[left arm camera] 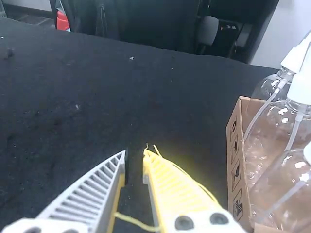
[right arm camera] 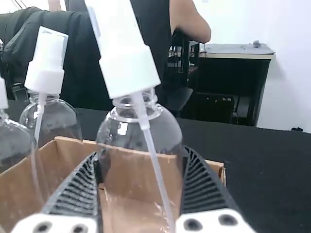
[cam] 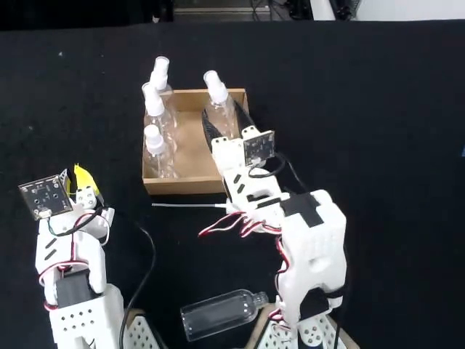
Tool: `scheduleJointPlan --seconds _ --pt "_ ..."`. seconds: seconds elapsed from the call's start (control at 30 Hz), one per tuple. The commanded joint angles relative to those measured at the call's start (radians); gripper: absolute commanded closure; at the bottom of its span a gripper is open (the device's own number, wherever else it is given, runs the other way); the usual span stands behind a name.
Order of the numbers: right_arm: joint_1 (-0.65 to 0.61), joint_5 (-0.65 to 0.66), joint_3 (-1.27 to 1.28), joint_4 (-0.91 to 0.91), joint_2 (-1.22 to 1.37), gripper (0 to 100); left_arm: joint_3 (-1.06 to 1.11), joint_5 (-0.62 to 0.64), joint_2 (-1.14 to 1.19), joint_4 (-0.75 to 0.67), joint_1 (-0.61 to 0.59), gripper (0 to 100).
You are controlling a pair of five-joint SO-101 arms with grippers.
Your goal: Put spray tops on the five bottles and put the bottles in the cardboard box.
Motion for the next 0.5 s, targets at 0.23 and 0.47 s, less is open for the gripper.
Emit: scheduleJointPlan --seconds 0.23,0.47 --pt "-0.018 -0.046 -0.068 -0.026 0.010 98.8 0.024 -0.006 -0.009 0.006 -0.010 94" --pt "-0.012 -0.048 0.004 -0.021 -0.168 98.8 0.024 -0.006 -0.009 0.006 -0.010 94"
